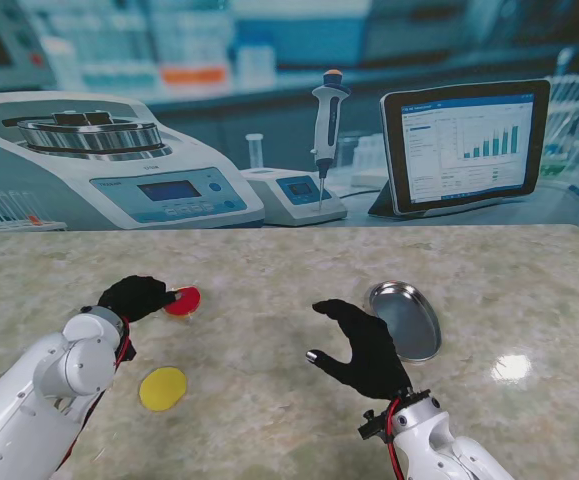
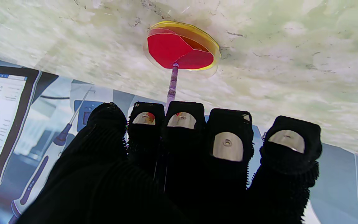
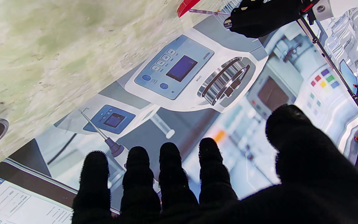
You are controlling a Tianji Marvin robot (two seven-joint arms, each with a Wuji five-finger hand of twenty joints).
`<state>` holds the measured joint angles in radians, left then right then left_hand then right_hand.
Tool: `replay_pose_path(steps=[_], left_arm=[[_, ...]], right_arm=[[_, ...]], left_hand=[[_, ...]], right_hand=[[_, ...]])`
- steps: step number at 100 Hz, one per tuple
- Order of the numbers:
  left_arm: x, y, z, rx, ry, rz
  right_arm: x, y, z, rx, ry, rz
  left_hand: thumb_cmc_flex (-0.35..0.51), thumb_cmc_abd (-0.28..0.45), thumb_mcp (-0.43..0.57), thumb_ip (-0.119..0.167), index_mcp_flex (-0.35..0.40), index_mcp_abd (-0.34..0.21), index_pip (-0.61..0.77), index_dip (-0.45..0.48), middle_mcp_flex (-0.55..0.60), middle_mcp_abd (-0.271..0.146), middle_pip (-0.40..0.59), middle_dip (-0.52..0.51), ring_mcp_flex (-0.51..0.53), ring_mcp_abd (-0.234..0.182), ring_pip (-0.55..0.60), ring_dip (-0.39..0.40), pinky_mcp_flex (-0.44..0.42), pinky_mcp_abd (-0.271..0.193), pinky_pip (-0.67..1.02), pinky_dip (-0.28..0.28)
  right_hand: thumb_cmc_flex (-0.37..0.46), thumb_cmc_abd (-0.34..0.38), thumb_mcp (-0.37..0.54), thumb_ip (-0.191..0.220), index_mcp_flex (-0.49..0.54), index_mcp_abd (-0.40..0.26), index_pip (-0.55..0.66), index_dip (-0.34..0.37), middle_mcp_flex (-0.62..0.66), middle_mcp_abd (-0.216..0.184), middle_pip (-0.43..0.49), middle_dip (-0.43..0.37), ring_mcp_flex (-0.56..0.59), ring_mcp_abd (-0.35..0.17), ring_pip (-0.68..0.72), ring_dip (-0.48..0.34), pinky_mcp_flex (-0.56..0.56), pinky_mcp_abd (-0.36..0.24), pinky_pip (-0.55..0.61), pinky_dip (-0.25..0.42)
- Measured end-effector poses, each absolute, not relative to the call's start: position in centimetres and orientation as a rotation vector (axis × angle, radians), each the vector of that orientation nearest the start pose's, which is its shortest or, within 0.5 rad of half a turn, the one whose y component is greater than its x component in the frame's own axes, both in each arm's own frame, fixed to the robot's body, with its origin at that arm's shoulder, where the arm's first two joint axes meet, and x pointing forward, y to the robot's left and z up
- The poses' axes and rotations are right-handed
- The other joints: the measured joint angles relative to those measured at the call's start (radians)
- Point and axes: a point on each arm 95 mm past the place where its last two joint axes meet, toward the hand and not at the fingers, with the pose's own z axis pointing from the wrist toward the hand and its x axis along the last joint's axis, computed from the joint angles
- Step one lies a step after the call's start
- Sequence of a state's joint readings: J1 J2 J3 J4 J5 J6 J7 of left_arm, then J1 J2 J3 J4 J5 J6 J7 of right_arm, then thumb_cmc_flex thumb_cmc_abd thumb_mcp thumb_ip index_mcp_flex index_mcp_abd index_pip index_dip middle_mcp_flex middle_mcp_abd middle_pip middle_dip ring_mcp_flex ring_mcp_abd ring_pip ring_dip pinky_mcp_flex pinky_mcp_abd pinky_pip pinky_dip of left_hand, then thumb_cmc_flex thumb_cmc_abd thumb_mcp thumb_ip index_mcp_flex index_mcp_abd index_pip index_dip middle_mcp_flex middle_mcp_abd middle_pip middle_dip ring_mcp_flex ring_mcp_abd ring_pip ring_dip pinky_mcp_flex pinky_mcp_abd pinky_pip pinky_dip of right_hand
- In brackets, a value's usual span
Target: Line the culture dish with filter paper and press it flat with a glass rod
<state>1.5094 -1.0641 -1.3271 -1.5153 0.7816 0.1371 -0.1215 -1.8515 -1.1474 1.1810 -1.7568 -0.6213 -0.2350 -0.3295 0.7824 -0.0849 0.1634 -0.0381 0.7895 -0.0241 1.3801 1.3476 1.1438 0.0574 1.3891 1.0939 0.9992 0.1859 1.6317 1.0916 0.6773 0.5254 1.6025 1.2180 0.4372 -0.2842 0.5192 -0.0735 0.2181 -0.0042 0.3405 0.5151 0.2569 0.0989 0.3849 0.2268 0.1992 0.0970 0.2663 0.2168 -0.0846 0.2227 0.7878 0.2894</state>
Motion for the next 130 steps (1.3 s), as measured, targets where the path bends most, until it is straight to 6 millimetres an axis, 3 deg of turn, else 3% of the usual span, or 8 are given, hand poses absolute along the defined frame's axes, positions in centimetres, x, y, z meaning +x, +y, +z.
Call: replay_pose_path(steps=[78, 130], left_arm=[[44.3, 8.6, -34.3, -1.601, 1.282, -1.207], [41.9, 8.3, -31.7, -1.576, 1.3, -1.313]], right_arm=[[30.2, 5.0, -33.5, -1.853, -1.342, -2.619], [30.2, 5.1, -33.5, -1.849, -1.339, -2.621]], left_hand=[[-0.01, 0.0, 0.004, -0.001, 0.0, -0.01, 0.015, 0.009, 0.0, -0.001, 0.0, 0.0, 0.0, 0.0, 0.0, 0.0, 0.0, 0.0, 0.002, -0.001], [-0.01, 0.0, 0.013, -0.001, 0.012, -0.011, 0.016, 0.009, 0.021, -0.008, 0.012, 0.0, 0.029, -0.002, 0.021, -0.014, 0.048, 0.0, 0.016, -0.007]], right_hand=[[0.0, 0.0, 0.0, 0.0, 0.0, 0.012, 0.0, -0.01, 0.0, 0.0, 0.0, 0.0, 0.0, 0.0, 0.0, 0.0, 0.003, -0.001, 0.0, 0.0], [0.0, 0.0, 0.0, 0.0, 0.0, 0.013, 0.0, -0.01, 0.0, 0.0, 0.0, 0.0, 0.0, 0.0, 0.0, 0.0, 0.004, -0.001, 0.0, 0.0]])
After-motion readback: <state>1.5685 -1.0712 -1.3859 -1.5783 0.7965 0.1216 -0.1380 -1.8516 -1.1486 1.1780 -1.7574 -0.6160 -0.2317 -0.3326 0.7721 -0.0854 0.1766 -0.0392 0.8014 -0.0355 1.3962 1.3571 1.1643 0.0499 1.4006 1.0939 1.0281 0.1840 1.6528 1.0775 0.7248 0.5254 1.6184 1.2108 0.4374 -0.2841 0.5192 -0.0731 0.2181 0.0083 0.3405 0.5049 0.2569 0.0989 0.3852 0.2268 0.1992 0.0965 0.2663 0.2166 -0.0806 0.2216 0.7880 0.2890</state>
